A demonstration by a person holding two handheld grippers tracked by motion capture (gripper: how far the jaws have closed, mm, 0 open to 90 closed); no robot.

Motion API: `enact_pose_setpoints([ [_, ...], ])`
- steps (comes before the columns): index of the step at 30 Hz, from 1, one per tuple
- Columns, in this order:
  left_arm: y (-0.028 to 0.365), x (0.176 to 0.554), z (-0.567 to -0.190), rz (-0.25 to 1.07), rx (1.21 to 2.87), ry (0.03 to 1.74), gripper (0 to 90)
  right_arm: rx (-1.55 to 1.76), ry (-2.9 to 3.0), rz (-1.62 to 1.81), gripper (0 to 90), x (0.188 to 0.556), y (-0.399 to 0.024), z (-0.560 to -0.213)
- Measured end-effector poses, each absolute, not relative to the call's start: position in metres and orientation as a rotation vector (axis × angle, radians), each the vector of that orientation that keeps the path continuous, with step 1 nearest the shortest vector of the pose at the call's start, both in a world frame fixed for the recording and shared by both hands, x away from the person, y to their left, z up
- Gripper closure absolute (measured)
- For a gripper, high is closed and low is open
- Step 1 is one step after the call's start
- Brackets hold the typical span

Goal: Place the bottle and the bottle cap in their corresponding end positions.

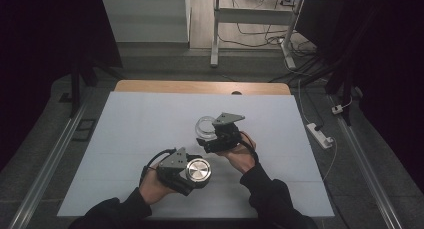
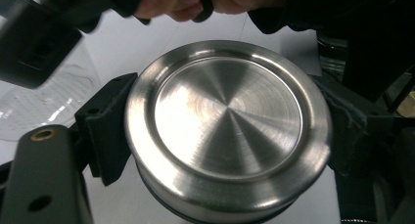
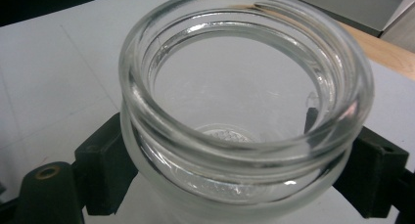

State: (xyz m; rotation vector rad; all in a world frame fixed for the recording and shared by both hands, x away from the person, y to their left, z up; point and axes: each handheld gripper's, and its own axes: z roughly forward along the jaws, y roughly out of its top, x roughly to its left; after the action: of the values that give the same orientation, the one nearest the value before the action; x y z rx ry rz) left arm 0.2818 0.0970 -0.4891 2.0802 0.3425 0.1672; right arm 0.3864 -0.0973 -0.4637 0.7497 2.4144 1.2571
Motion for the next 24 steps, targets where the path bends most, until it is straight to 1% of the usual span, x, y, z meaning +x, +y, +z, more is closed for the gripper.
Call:
enact_pose_setpoints([
  [10, 0.088, 0.286, -0.506, 0.158, 2.103, 0.345, 18.6, 0.775, 2.407, 1.22, 15.1, 0.402, -0.089, -0.471],
  [24, 0.081, 0.298, -0.529, 0.195, 2.141, 0.365, 18.6, 0.805, 2.393, 1.199, 15.1, 0.422, -0.081, -0.481],
])
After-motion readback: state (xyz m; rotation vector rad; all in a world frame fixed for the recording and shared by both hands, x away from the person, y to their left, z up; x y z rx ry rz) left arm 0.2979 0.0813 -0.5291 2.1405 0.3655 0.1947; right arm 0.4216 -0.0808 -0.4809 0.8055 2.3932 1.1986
